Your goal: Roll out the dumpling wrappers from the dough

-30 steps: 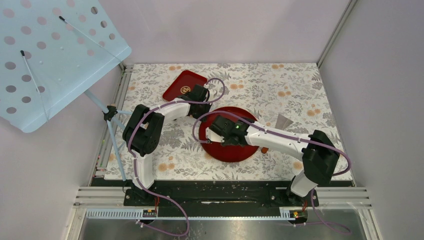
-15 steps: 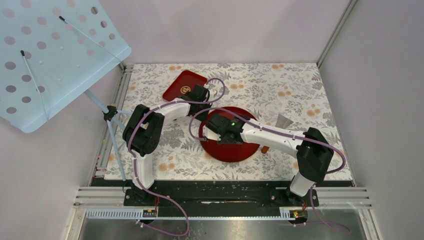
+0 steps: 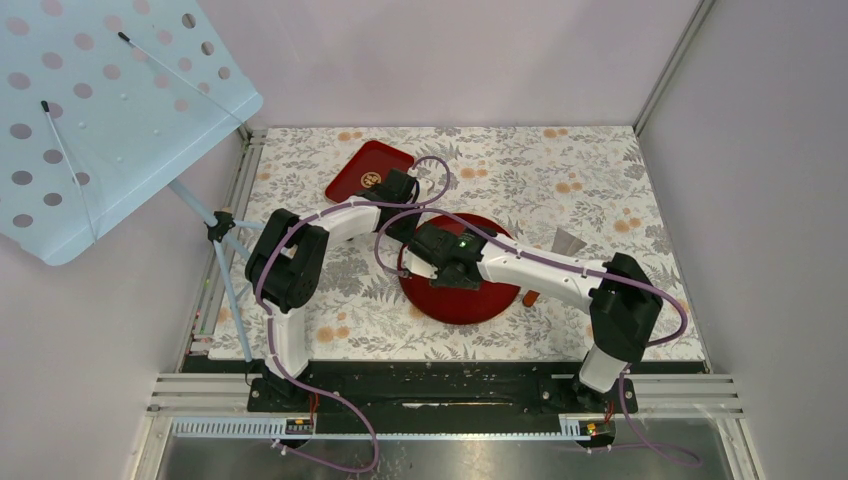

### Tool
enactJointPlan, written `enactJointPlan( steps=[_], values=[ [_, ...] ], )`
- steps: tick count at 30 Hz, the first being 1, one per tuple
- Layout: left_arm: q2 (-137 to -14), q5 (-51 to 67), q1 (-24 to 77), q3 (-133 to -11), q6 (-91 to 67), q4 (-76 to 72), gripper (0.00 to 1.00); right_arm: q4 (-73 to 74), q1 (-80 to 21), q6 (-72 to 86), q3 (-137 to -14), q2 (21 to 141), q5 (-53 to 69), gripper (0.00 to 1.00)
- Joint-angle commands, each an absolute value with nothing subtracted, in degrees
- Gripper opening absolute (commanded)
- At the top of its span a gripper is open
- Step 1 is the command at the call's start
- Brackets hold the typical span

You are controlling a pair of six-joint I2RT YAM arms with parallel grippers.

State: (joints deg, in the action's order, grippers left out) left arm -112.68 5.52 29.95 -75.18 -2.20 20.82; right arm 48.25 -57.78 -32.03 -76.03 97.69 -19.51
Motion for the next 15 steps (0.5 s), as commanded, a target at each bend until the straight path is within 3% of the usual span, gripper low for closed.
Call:
enactJointPlan(
  steps=[1,15],
  values=[
    [-114.4,2.6,30.8,-74.9,-1.0,22.2,0.00,43.8,-58.9,-28.6,-77.9,99.4,-9.3,0.00],
    [-114.3,2.6,30.7,-74.9,-1.0,22.3,0.00,44.5,-58.0,-24.9,-80.2,100.2,-2.0,0.00]
  ],
)
